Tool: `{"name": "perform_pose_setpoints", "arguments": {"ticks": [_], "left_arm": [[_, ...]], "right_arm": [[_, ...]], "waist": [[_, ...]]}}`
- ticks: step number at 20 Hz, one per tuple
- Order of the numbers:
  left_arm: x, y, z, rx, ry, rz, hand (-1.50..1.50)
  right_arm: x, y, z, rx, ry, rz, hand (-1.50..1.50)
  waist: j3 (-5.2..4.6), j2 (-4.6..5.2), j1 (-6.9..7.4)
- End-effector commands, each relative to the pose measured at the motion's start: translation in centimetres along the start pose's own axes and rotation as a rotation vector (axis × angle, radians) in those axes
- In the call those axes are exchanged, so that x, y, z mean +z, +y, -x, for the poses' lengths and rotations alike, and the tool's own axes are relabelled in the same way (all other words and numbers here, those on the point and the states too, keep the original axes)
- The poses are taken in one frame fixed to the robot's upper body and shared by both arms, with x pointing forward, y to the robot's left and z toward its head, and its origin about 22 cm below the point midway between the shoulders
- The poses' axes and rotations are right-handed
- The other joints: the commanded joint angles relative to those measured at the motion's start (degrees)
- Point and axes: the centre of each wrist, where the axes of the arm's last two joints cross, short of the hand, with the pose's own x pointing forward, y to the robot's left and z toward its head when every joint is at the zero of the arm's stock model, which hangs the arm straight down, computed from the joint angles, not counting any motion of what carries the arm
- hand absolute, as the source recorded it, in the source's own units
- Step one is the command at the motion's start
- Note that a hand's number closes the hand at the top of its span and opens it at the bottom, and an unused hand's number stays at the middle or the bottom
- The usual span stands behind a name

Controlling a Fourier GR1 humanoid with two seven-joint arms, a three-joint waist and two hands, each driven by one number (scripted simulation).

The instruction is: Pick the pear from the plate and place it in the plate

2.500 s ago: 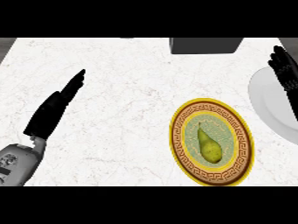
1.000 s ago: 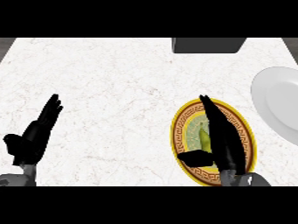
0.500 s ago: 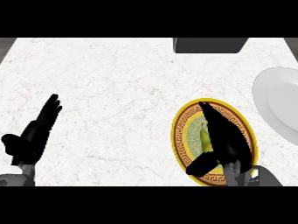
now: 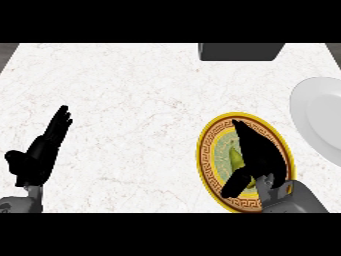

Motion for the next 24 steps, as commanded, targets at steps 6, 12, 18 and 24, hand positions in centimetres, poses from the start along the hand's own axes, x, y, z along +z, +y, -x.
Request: {"name": "perform_pose_setpoints", "arguments": {"ticks": [6, 12, 18, 24], "left_arm": [[0.2, 1.2, 0.2, -0.009, 0.004, 0.001, 0.00], [0.0, -1.4, 0.2, -0.002, 0.000, -0.009, 0.00], [-1.1, 0.9, 0.2, 0.027, 0.002, 0.001, 0.00], [0.9, 0.0, -0.2, 0.000, 0.010, 0.002, 0.00]], "right_arm": [[-1.0, -0.5, -0.1, 0.103, 0.155, -0.090, -1.50], [-4.3, 2.3, 1.5, 0.136, 0.179, -0.099, -1.50], [-4.9, 5.3, 1.9, 0.171, 0.206, -0.103, -1.50], [-4.5, 4.2, 3.2, 0.179, 0.101, -0.185, 1.50]], "waist": [[0.02, -0.02, -0.10], [0.05, 0.10, 0.11], [0.04, 0.08, -0.10], [0.06, -0.05, -0.05]]}}
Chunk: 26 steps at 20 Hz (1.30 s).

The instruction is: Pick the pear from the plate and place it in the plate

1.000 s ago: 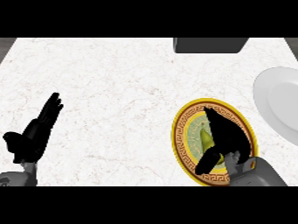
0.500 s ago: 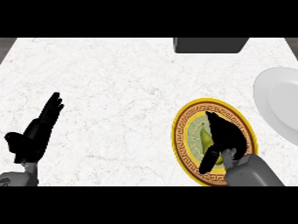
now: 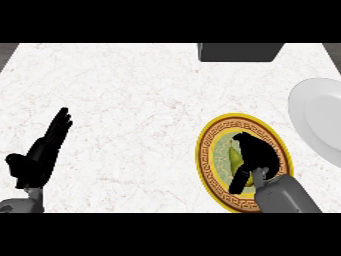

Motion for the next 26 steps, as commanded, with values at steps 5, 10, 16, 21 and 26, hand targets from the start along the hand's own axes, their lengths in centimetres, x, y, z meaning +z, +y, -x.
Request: {"name": "perform_pose_setpoints", "arguments": {"ticks": [5, 10, 16, 21, 26], "left_arm": [[-1.7, 1.3, -1.7, 0.003, -0.006, 0.000, 0.00], [0.3, 0.8, -0.7, 0.010, -0.004, -0.011, 0.00], [1.5, 1.8, 0.9, 0.004, 0.046, -0.114, 0.00], [2.7, 3.1, 1.7, 0.012, 0.070, -0.146, 0.00], [2.0, 2.7, 0.9, 0.017, 0.033, -0.128, 0.00]], "right_arm": [[-0.2, 2.5, -1.0, 0.004, -0.043, -0.056, 1.50], [1.1, 2.7, -0.3, 0.071, -0.114, 0.086, 1.50], [0.2, -7.4, 17.7, -0.028, 0.003, 0.462, 1.50], [2.2, -11.8, 26.2, -0.146, -0.022, 0.641, 1.50], [5.5, -13.4, 35.2, -0.173, -0.101, 0.743, 1.50]], "waist": [[0.45, 0.45, -0.03], [0.44, 0.35, -0.02], [0.90, -0.87, -7.50], [1.06, -0.98, -8.67], [0.86, -0.46, -6.82]]}}
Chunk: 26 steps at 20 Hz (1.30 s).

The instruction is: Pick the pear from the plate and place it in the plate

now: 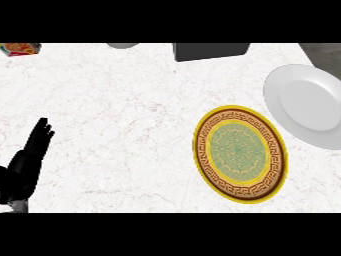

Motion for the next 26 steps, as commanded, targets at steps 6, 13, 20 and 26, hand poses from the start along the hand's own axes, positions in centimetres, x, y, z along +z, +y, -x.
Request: {"name": "perform_pose_setpoints", "arguments": {"ticks": [6, 13, 20, 26], "left_arm": [[-0.7, 0.0, -1.1, -0.024, -0.038, 0.071, 0.00], [-2.6, -2.7, -2.3, -0.003, -0.032, 0.109, 0.00], [-3.0, -2.7, -2.4, -0.020, -0.051, 0.129, 0.00], [-2.6, -2.6, -1.2, -0.006, -0.059, 0.133, 0.00]], "right_arm": [[4.1, -8.6, 12.3, -0.118, -0.133, 0.346, 1.50], [5.0, -10.6, 15.9, -0.204, -0.180, 0.396, 1.50], [0.0, -12.7, 10.8, -0.203, -0.199, 0.342, 1.50], [-3.2, -9.3, 7.5, -0.233, -0.240, 0.265, 1.50]], "waist": [[-0.23, 0.68, 4.37], [-0.40, 1.18, 7.15], [-0.43, 1.30, 8.06], [-0.43, 1.29, 7.98]]}}
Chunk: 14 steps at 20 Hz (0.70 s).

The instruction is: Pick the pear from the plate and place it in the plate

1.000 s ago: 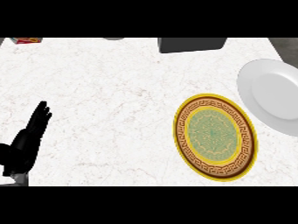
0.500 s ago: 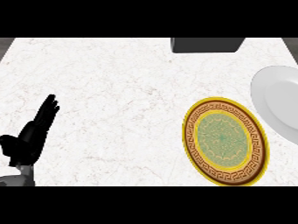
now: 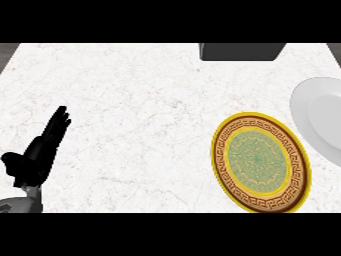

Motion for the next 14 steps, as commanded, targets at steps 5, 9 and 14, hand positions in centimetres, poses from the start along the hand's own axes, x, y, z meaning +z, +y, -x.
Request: {"name": "perform_pose_setpoints", "arguments": {"ticks": [5, 9, 14], "left_arm": [[-1.8, -0.4, -0.4, 0.003, -0.007, -0.002, 0.00], [-0.7, -0.5, -1.8, -0.001, 0.004, 0.026, 0.00], [0.1, 0.0, 0.0, -0.009, 0.013, 0.002, 0.00]], "right_arm": [[-4.7, 7.9, -5.2, -0.063, -0.049, -0.067, 1.50], [-7.4, 9.4, -6.9, -0.048, -0.030, -0.091, 1.50], [-7.3, 14.7, -8.2, -0.061, -0.019, -0.122, 1.50]], "waist": [[-0.01, 0.17, 0.19], [0.04, 0.15, 0.84], [0.02, 0.05, 0.25]]}}
